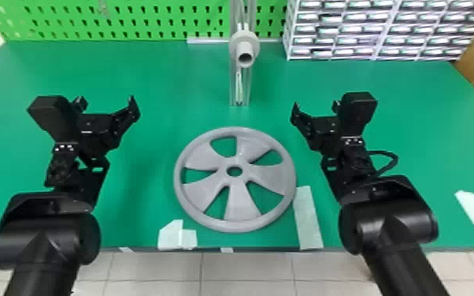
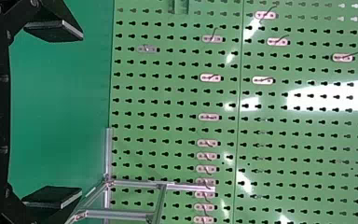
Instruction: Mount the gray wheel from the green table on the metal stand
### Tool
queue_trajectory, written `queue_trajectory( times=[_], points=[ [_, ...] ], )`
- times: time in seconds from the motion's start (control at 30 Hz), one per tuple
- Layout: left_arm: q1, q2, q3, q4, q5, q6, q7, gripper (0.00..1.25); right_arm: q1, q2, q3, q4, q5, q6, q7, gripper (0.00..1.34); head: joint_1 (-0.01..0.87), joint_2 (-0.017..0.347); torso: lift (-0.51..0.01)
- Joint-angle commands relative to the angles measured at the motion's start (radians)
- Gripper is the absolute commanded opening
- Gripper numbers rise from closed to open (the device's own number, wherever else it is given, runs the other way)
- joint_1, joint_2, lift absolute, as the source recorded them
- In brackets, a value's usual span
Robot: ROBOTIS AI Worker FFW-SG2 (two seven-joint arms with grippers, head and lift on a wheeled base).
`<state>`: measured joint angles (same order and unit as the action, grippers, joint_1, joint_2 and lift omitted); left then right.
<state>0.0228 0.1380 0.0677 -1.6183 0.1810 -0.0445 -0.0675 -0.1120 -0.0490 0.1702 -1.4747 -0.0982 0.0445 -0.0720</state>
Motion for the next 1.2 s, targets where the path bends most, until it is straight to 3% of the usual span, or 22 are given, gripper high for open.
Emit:
queue_trajectory(
  times=[0.0, 0.53, 0.73, 0.97, 1.17],
  points=[
    [0.0, 0.0, 0.0, 0.0, 0.0, 0.0, 0.0, 1.13, 0.0, 0.001, -0.001, 0.001, 0.0, 0.0, 0.0, 1.03, 0.867, 0.052, -0.1],
    [-0.003, 0.0, -0.005, 0.0, 0.0, 0.0, 0.0, 1.13, -0.017, -0.02, 0.009, 0.001, -0.021, 0.012, 0.0, 1.03, 0.867, 0.052, -0.1],
    [-0.003, 0.0, -0.003, 0.0, -0.002, 0.0, 0.0, 1.13, -0.04, -0.043, 0.029, -0.001, -0.09, 0.071, 0.0, 1.03, 0.867, 0.052, -0.1],
    [-0.003, 0.0, -0.002, 0.0, -0.006, 0.002, 0.0, 1.13, -0.097, -0.075, 0.043, -0.03, -0.147, 0.23, 0.001, 1.04, 0.867, 0.052, -0.1],
    [0.0, 0.0, 0.003, 0.0, -0.008, 0.002, 0.0, 1.13, -0.183, -0.104, 0.057, -0.082, -0.186, 0.472, 0.001, 1.04, 0.867, 0.052, -0.1]
  ],
)
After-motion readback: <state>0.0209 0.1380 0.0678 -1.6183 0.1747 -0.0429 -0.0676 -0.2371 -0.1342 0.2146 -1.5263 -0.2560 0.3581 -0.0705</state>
